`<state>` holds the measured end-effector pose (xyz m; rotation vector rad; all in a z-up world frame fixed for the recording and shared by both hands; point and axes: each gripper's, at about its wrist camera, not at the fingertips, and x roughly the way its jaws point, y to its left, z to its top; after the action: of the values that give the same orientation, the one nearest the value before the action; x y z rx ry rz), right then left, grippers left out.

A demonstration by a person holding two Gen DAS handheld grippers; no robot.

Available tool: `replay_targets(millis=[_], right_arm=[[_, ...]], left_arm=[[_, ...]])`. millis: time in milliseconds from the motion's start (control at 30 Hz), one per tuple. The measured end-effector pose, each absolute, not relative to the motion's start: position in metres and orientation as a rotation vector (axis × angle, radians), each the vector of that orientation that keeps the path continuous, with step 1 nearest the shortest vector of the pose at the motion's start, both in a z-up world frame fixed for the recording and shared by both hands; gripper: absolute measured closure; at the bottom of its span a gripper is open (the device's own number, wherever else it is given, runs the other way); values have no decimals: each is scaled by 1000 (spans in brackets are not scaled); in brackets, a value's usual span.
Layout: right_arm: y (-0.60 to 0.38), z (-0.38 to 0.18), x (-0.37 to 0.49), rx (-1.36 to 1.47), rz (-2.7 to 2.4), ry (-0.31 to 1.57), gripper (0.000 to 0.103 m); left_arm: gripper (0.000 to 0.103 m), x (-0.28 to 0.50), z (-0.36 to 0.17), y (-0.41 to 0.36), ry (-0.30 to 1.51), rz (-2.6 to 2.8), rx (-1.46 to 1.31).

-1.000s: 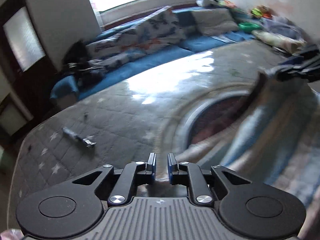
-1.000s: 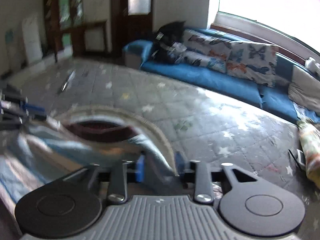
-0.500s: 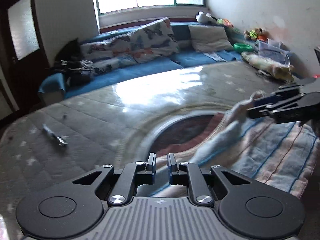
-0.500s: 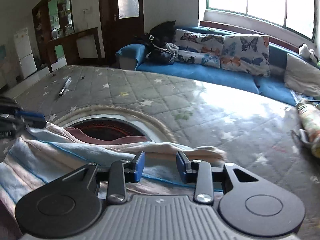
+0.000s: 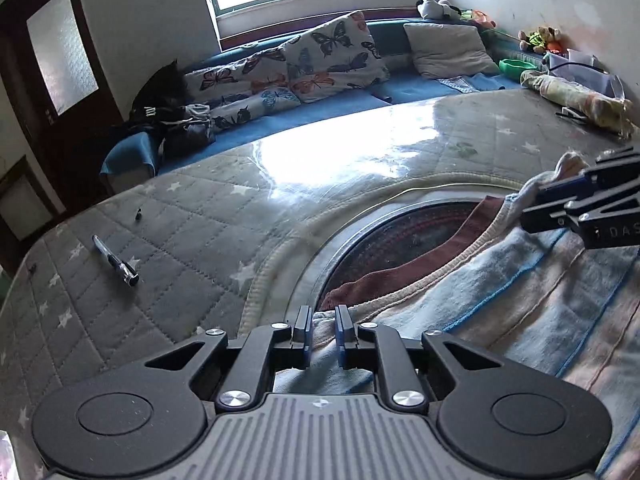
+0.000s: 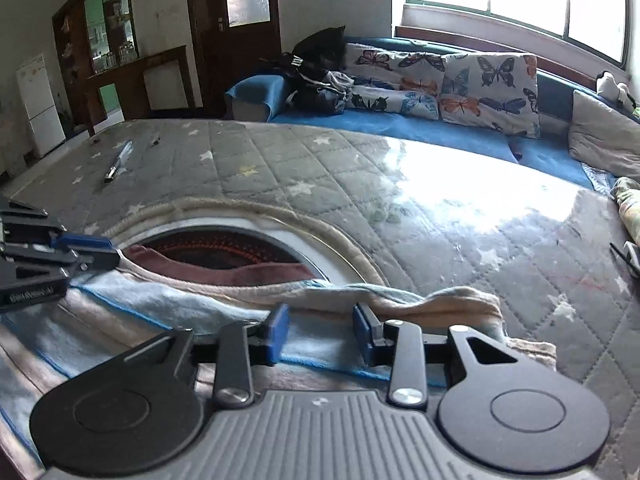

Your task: Fold towel

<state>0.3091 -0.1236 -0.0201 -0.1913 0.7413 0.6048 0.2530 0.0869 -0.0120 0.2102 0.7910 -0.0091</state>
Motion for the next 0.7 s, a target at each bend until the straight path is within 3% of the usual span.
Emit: replay_targets(millis=[467, 700], right_arm=[[-67, -22, 272, -312, 808, 713, 68], [-77, -18, 231, -359, 875, 711, 67]], left_arm=[[88, 254, -11, 92, 803, -18, 176], [83, 253, -11, 94, 803, -6, 164]])
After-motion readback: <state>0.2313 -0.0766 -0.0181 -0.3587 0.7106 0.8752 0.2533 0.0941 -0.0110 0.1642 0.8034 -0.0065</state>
